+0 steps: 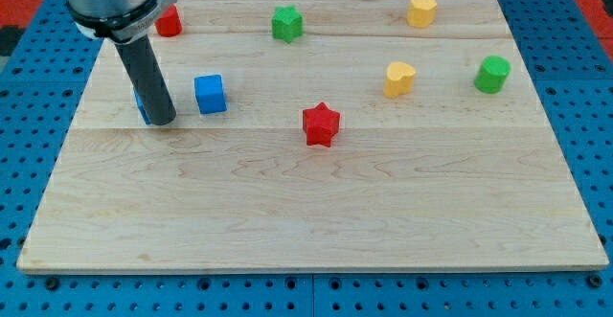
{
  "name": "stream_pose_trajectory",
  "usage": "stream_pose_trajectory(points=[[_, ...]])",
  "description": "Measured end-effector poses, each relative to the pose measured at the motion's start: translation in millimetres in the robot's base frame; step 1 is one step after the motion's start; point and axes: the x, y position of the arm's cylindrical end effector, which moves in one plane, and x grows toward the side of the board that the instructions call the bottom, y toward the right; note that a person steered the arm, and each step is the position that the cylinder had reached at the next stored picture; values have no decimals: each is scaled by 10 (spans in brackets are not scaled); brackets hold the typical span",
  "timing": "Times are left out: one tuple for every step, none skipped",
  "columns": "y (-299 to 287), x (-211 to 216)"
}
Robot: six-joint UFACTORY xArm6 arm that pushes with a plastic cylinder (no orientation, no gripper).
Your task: Push the red star closer to the yellow heart
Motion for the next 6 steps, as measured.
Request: stream_pose_trajectory(points=[[461,330],[1190,318],[1923,236],[2670,220],[3236,131],[3529,-39]])
